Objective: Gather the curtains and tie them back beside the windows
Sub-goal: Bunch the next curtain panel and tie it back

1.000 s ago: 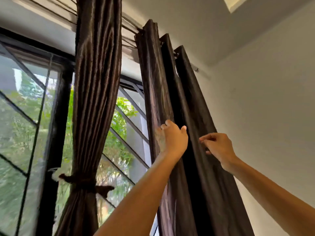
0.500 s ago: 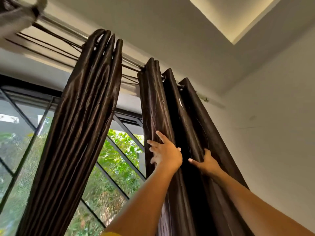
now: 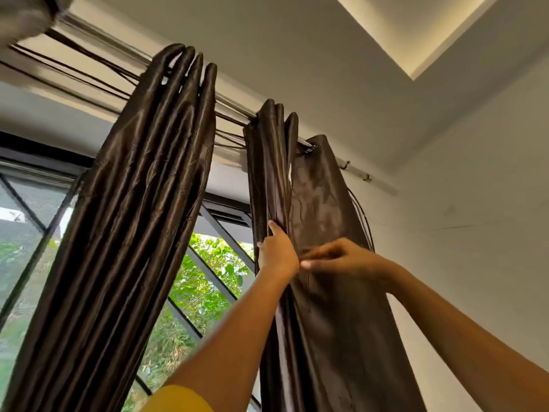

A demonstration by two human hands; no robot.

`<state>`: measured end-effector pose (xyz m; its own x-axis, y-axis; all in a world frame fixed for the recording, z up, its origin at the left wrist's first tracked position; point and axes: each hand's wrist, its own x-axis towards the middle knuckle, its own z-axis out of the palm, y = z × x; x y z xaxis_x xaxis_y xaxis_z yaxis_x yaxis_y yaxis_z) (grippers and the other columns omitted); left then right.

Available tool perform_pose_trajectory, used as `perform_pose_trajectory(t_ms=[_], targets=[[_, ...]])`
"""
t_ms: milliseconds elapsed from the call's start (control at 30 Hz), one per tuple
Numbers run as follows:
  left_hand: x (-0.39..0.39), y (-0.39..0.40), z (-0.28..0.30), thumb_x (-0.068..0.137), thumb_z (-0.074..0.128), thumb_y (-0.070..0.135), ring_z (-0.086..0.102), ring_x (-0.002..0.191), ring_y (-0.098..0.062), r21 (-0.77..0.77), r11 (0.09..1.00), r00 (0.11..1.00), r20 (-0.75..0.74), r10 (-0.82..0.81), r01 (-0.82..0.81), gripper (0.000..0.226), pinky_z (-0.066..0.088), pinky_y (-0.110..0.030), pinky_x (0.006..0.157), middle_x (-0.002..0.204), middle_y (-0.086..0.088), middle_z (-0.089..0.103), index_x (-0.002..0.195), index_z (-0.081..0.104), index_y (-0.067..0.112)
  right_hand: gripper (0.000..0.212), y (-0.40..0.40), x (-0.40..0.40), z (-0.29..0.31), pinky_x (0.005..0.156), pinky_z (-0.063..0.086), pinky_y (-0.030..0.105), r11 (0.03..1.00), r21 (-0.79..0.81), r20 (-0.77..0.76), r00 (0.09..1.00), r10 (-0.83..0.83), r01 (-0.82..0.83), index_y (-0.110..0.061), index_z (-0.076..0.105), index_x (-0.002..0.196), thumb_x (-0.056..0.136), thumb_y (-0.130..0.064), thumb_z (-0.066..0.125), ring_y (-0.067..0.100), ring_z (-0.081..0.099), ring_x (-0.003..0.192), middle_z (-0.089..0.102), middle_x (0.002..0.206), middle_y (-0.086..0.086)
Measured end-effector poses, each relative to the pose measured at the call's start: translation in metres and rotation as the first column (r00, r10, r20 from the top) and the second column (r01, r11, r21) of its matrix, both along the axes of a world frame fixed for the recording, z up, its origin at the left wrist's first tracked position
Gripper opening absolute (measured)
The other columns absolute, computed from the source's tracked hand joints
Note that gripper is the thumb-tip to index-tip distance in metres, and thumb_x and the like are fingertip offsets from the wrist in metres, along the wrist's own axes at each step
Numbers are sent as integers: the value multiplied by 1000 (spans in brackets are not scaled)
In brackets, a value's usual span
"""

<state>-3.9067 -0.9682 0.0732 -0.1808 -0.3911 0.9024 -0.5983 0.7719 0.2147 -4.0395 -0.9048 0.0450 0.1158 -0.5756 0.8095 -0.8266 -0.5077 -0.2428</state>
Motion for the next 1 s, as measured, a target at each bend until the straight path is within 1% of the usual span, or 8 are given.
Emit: perform_pose_trajectory(t_ms=[100,267,367,500,633,767,867,1000], targets=[[4,-14,-1,95,41,4,37,129,-45,-36,999,998,56,36,-34,73,38,-45,100,134,-31,43,149,-8,7,78,-22,-25,23,111,21,58,791,-225,324,810,-489,568,-33,31,146,79,-62,59,39,9,145,8,159,13],[7,-25,0,95,44,5,47,119,-44,-60,997,997,56,46,-43,74,42,-43,95,136,-37,37,150,-5,11,147,-72,-50,36,113,25,57,989,7,709,698,-107,144,-11,-13,150,47,-74,71,42,17,142,6,158,20],[8,-27,1,95,44,4,31,133,-45,-49,995,994,64,93,-90,73,34,-49,106,146,-36,20,151,-3,14,99,-80,-35,40,109,36,49,993,-73,651,759,-22,92,-5,17,147,76,-39,77,37,41,131,35,147,21],[10,-46,7,95,39,0,5,140,-48,-11,991,990,30,135,-134,72,16,-63,109,150,-33,10,151,3,26,43,-72,21,63,98,45,42,951,-296,321,947,14,87,-1,55,126,83,6,56,30,57,112,60,124,21],[31,-71,8,92,39,5,45,117,-51,-106,994,994,-108,-34,23,65,43,-46,92,131,-39,42,149,20,29,48,-56,74,78,83,45,27,958,-287,31,999,30,-20,-2,62,118,79,18,43,18,54,98,64,116,17],[30,-60,-6,87,41,-4,58,102,-38,-106,982,983,-81,-166,157,69,38,-26,67,119,-27,57,148,26,23,33,-51,38,64,89,47,35,956,-287,2,998,-61,59,-2,64,114,84,9,54,26,60,104,66,112,16],[-16,-44,-10,92,46,7,53,115,-38,-91,964,963,-72,-258,251,52,40,-30,82,126,-25,55,143,37,14,37,-42,-17,42,86,50,38,947,-286,100,988,-120,144,-5,65,114,81,9,56,29,63,102,68,105,15],[-79,-21,-10,92,39,-2,48,117,-42,-53,942,938,-89,-334,331,56,41,-39,98,131,-30,48,145,24,6,45,-27,-53,18,73,46,8,947,-287,145,984,-106,144,-11,62,121,83,11,54,15,62,97,67,107,5]])
